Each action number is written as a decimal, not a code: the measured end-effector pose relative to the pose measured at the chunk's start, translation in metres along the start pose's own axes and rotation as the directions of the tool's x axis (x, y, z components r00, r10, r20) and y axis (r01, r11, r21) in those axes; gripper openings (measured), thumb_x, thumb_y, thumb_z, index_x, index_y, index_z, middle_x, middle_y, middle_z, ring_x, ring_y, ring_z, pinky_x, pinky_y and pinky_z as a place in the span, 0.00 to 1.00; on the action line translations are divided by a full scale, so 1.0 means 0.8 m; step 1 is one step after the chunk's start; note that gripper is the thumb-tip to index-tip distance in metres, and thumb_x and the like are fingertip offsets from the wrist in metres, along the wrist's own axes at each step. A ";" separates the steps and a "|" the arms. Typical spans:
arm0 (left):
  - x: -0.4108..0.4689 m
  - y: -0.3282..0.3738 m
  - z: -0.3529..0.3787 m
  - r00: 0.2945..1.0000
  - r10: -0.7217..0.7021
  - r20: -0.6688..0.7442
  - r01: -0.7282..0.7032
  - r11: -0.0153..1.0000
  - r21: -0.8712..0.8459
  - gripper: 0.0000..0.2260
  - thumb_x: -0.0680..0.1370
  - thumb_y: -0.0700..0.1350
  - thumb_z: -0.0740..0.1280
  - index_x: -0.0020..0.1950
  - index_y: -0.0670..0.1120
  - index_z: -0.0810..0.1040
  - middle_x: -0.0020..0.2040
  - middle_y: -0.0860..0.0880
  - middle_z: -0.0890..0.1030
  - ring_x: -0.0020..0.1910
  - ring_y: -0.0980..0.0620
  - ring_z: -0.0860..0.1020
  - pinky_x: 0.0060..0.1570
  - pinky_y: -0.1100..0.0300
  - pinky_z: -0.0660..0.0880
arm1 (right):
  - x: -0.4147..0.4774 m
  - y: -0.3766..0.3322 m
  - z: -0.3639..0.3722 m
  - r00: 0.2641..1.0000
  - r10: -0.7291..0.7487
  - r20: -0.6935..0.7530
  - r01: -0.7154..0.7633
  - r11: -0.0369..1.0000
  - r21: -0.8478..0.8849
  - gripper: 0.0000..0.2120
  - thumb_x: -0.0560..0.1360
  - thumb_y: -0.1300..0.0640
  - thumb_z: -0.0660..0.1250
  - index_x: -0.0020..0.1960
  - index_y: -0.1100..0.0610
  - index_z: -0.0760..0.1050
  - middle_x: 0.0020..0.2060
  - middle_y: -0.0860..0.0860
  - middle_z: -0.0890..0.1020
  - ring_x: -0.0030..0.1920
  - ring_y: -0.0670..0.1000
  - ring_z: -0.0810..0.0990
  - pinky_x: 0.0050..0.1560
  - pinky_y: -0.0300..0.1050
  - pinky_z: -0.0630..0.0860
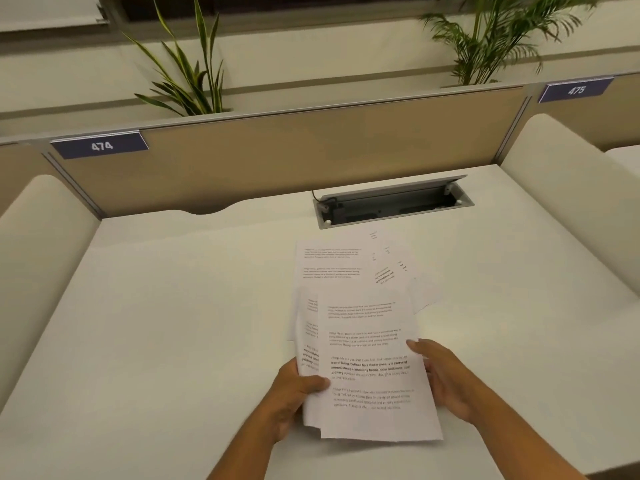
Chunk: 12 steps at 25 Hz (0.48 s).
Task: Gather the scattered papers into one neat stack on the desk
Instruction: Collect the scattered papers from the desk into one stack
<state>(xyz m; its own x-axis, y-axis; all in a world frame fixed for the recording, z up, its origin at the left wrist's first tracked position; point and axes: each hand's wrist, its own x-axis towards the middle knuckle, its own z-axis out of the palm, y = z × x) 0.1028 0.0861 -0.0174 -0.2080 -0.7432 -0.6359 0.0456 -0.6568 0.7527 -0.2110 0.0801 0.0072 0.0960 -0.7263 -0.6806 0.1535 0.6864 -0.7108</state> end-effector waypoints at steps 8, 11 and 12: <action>-0.004 0.037 0.039 0.916 0.182 -0.358 -0.036 0.926 0.377 0.22 0.76 0.62 0.77 0.63 0.51 0.79 0.56 0.53 0.87 0.52 0.53 0.87 0.48 0.58 0.83 | 0.015 -0.020 0.005 0.992 -0.105 0.074 0.111 0.991 -0.080 0.20 0.83 0.67 0.67 0.73 0.53 0.76 0.63 0.55 0.88 0.60 0.63 0.88 0.64 0.68 0.81; -0.009 0.056 0.034 0.892 0.214 -0.399 -0.062 0.931 0.360 0.23 0.77 0.67 0.72 0.66 0.57 0.73 0.58 0.54 0.84 0.55 0.54 0.84 0.52 0.55 0.81 | 0.001 -0.032 -0.029 0.973 -0.173 0.150 0.175 0.985 0.003 0.21 0.83 0.60 0.70 0.74 0.50 0.75 0.66 0.56 0.86 0.63 0.64 0.86 0.64 0.68 0.81; -0.011 0.060 0.039 0.939 0.174 -0.297 -0.100 0.963 0.251 0.22 0.79 0.66 0.71 0.68 0.57 0.75 0.61 0.53 0.86 0.58 0.52 0.85 0.55 0.53 0.82 | -0.004 -0.036 -0.039 0.964 -0.179 0.195 0.177 0.984 0.025 0.22 0.82 0.57 0.72 0.74 0.49 0.75 0.67 0.56 0.85 0.65 0.64 0.85 0.64 0.68 0.81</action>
<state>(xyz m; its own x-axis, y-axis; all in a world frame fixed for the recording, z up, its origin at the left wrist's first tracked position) 0.0767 0.0647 0.0297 0.1028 -0.8501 -0.5165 -0.1802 -0.5265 0.8309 -0.2466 0.0642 0.0243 0.2569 -0.8302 -0.4948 0.1929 0.5457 -0.8155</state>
